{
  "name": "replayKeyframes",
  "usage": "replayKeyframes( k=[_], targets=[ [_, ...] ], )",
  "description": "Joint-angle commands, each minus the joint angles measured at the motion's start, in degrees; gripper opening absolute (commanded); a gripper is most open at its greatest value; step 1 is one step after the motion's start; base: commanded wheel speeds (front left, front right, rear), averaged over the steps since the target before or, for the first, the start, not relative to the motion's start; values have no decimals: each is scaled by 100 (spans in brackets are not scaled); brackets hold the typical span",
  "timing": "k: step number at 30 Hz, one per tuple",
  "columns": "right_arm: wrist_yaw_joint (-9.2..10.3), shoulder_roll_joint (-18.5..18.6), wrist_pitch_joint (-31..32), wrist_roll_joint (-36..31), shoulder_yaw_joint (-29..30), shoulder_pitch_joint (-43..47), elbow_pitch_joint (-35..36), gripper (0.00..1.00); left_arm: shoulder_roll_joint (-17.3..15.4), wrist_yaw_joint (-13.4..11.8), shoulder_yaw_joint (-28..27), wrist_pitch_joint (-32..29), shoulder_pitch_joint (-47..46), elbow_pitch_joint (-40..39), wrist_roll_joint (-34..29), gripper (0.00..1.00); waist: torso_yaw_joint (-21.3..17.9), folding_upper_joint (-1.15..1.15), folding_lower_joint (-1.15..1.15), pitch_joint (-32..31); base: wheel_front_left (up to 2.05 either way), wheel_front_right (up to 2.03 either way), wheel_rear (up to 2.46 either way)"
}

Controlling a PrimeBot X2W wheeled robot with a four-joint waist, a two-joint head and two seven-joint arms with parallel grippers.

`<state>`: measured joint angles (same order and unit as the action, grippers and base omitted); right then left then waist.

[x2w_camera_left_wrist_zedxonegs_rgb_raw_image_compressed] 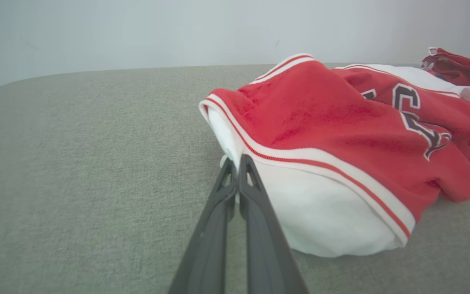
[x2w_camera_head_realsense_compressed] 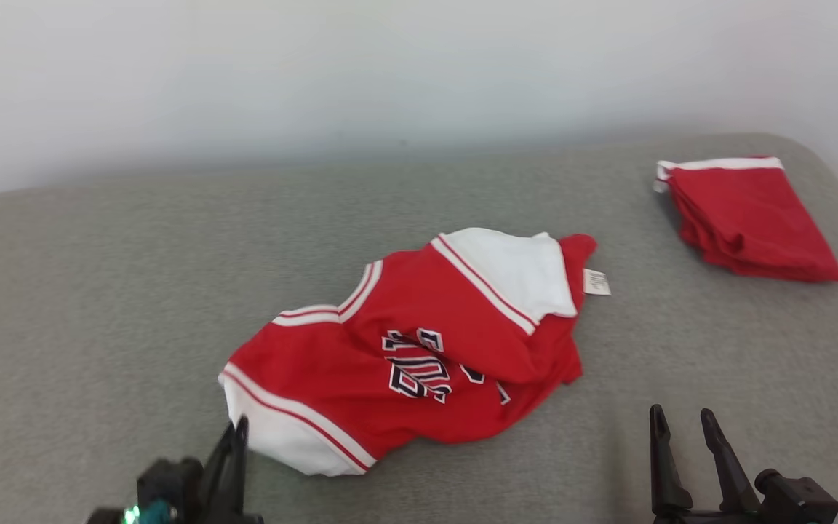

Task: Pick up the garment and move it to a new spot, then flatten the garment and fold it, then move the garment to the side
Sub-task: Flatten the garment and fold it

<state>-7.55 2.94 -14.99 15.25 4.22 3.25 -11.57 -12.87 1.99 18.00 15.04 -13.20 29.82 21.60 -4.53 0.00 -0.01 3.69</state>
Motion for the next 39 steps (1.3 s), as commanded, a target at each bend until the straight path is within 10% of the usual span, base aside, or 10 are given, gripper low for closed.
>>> replayKeyframes(
  k=[1,16,18,19,39],
  targets=[
    [15,-15,-25,52,-33,56,-2,100,21,-69,6,-12,296,-208,49,0,490,0,1,-202,0,0,0],
    [15,-14,-25,-1,-15,16,-43,100,213,-505,212,-563,2141,-1508,404,0,949,0,1,-156,0,0,0],
    [15,-13,-25,-16,-18,-1,-60,100,201,-545,243,-511,2137,-1503,324,82,940,0,1,-163,0,0,0],
    [15,-13,-25,-20,-20,-6,-66,100,217,-556,250,-475,2119,-1522,309,100,930,0,1,-171,0,0,0],
    [15,-14,-25,115,-125,-328,-44,100,-956,-286,-404,-940,-267,-2690,9,100,-146,0,1,244,0,0,0]
  ],
)
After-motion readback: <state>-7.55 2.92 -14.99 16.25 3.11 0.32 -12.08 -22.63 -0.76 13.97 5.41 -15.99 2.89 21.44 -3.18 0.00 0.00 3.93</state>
